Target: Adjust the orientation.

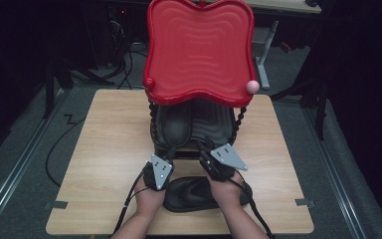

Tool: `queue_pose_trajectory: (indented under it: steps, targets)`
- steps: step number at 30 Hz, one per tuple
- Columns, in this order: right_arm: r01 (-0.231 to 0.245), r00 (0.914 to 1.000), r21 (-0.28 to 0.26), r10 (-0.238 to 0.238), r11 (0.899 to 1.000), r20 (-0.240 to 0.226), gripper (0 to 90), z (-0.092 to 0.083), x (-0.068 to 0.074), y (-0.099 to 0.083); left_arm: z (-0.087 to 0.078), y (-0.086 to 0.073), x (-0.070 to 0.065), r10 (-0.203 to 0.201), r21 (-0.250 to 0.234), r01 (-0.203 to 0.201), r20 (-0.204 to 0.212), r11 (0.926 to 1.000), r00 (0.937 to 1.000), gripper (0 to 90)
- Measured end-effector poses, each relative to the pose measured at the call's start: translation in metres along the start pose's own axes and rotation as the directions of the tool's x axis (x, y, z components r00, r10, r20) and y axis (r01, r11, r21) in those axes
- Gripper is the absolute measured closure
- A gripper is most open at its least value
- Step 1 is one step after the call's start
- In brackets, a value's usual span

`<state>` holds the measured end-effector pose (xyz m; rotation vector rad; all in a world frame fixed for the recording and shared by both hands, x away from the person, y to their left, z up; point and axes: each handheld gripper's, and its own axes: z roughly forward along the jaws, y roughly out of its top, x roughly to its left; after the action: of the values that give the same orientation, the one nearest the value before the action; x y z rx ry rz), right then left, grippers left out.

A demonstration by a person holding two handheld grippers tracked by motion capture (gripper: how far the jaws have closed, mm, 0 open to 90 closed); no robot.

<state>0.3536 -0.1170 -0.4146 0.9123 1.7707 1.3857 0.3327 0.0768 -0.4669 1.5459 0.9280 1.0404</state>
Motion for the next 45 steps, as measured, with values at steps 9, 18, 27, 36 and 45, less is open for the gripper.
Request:
queue_pose_trajectory:
  steps: [9, 18, 27, 36, 45]
  targets:
    - [0.024, 0.9993, 0.013, -0.024, 1.0, 0.029, 67.1, -0.076, -0.019, -0.04, 0.009, 0.003, -0.001, 0.012, 0.009, -0.012, -0.03, 0.9999, 0.9995, 89.2]
    - [0.016, 0.9981, 0.092, -0.021, 0.996, 0.057, 67.0, -0.102, -0.039, -0.074, 0.022, 0.006, 0.003, -0.013, 0.022, 0.014, -0.048, 0.9997, 0.9988, 89.3]
    - [0.033, 0.9991, 0.095, -0.035, 0.995, 0.024, 66.7, -0.099, -0.028, -0.075, 0.036, 0.023, 0.003, -0.033, 0.023, 0.034, -0.044, 0.9991, 0.9985, 89.3]
    - [0.019, 0.9993, 0.111, -0.023, 0.994, 0.029, 63.4, -0.102, -0.035, -0.078, 0.025, 0.024, 0.008, -0.064, 0.008, 0.064, -0.022, 0.9979, 0.9977, 79.1]
    - [0.008, 0.9999, 0.183, -0.01, 0.983, 0.009, 59.5, -0.115, -0.046, -0.096, -0.039, 0.005, 0.02, -0.043, 0.03, 0.043, -0.016, 0.9986, 0.999, 63.7]
